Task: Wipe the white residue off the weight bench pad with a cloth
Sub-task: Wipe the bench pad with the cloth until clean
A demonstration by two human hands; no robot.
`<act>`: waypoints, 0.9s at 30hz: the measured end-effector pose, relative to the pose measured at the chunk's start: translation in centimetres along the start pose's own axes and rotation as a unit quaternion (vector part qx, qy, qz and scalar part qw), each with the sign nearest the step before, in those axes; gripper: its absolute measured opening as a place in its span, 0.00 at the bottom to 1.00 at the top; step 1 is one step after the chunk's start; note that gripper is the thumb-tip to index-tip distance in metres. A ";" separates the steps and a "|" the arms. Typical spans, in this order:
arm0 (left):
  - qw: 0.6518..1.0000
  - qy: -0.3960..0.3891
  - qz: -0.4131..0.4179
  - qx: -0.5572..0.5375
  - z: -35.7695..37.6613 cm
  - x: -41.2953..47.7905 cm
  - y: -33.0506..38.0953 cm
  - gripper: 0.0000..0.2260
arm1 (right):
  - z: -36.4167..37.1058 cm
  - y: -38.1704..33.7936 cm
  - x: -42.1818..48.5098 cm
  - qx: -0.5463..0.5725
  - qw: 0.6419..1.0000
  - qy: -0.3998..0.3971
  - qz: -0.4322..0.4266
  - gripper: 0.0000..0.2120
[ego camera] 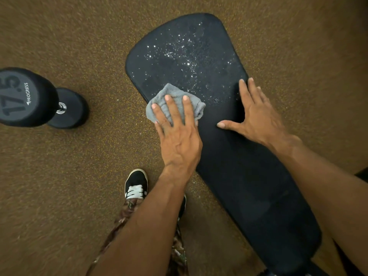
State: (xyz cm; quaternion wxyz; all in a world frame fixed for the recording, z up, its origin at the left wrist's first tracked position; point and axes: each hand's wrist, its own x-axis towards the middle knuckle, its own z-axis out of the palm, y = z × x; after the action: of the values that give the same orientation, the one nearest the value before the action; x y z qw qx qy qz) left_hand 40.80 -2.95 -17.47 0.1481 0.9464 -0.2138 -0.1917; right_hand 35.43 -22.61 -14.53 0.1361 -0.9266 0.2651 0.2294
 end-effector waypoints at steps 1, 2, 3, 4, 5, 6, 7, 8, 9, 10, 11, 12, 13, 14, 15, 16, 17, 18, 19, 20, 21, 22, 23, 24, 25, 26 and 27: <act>1.000 0.009 -0.013 -0.006 0.2 0.2 0.4 0.27 | 0.3 0.2 -0.1 -0.003 1.000 0.002 -0.004 0.59; 1.000 0.016 -0.021 -0.008 0.5 0.4 0.7 0.27 | 0.5 0.2 0.0 -0.015 1.000 0.011 -0.012 0.57; 0.999 0.022 -0.025 -0.008 0.8 0.6 1.0 0.27 | 0.7 0.2 0.2 -0.029 0.999 0.024 -0.019 0.56; 0.999 0.028 -0.026 -0.010 1.0 0.7 1.0 0.27 | 0.7 0.1 0.5 -0.040 0.998 0.036 -0.024 0.55; 0.999 0.036 -0.024 -0.013 1.3 0.8 1.0 0.27 | 0.8 0.0 0.9 -0.043 0.998 0.044 -0.026 0.55; 0.999 0.045 -0.018 -0.013 1.5 0.8 0.8 0.26 | 0.9 -0.1 1.4 -0.043 0.997 0.049 -0.029 0.55; 0.998 0.056 -0.010 -0.012 1.8 0.8 0.5 0.26 | 1.0 -0.1 1.8 -0.039 0.997 0.055 -0.032 0.55; 0.998 0.064 -0.002 -0.012 2.0 0.7 0.1 0.25 | 1.2 -0.1 2.0 -0.034 0.997 0.063 -0.033 0.55; 0.998 0.066 0.005 -0.014 2.1 0.6 -0.4 0.25 | 1.4 0.0 2.0 -0.025 0.997 0.073 -0.033 0.56; 0.998 0.066 0.014 -0.014 2.1 0.5 -0.8 0.25 | 1.7 0.2 2.0 -0.012 0.996 0.082 -0.028 0.58; 0.998 0.065 0.023 -0.011 2.1 0.5 -1.1 0.25 | 1.9 0.4 1.9 0.004 0.996 0.090 -0.019 0.59; 0.997 0.065 0.029 -0.007 2.1 0.5 -1.2 0.26 | 2.0 0.5 1.8 0.018 0.995 0.097 -0.007 0.61; 0.997 0.065 0.029 -0.004 2.0 0.6 -1.0 0.26 | 2.1 0.7 1.8 0.031 0.994 0.101 0.003 0.63; 0.998 0.063 0.022 -0.004 2.0 0.7 -0.8 0.26 | 2.0 0.8 1.9 0.042 0.994 0.100 0.011 0.64; 0.998 0.060 0.013 -0.004 2.0 0.9 -0.4 0.26 | 1.9 0.8 2.0 0.052 0.994 0.098 0.015 0.66; 0.998 0.060 0.004 -0.005 1.9 1.1 -0.1 0.25 | 1.9 0.8 2.1 0.059 0.994 0.096 0.015 0.66; 0.998 0.064 -0.003 -0.005 1.8 1.4 0.1 0.25 | 1.9 0.8 2.2 0.065 0.993 0.094 0.013 0.67; 0.997 0.071 -0.003 -0.003 1.8 1.8 0.4 0.25 | 1.9 0.8 2.3 0.070 0.993 0.095 0.012 0.67; 0.997 0.077 0.000 -0.001 1.6 2.3 0.7 0.25 | 2.0 0.9 2.3 0.073 0.992 0.099 0.014 0.67; 0.997 0.082 0.003 -0.001 1.5 2.9 1.0 0.25 | 2.1 0.9 2.4 0.074 0.992 0.105 0.015 0.67; 0.996 0.086 0.009 -0.002 1.4 3.5 1.4 0.25 | 2.3 0.9 2.4 0.074 0.991 0.112 0.016 0.67; 0.996 0.089 0.022 0.000 1.4 3.9 1.6 0.25 | 2.3 0.9 2.3 0.073 0.990 0.118 0.016 0.66; 0.995 0.090 0.043 0.009 1.4 4.0 1.5 0.25 | 2.3 0.9 2.3 0.071 0.990 0.122 0.016 0.66; 0.993 0.089 0.071 0.026 1.3 3.8 1.1 0.25 | 2.3 0.9 2.3 0.069 0.990 0.124 0.015 0.65; 0.990 0.082 0.099 0.049 1.2 3.3 0.2 0.26 | 2.2 0.8 2.3 0.065 0.990 0.124 0.015 0.65; 0.989 0.067 0.117 0.068 1.1 2.4 -0.9 0.26 | 2.2 0.8 2.3 0.062 0.990 0.124 0.017 0.64; 0.988 0.053 0.122 0.074 0.9 1.5 -2.1 0.26 | 2.2 0.8 2.2 0.061 0.990 0.126 0.016 0.63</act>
State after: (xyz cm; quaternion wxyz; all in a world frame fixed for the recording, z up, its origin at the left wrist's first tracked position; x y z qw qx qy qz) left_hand 42.45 -2.01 -19.46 0.1115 0.9304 -0.3327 -0.1057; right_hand 35.90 -23.43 -17.60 0.1546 -0.9336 0.3087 0.0963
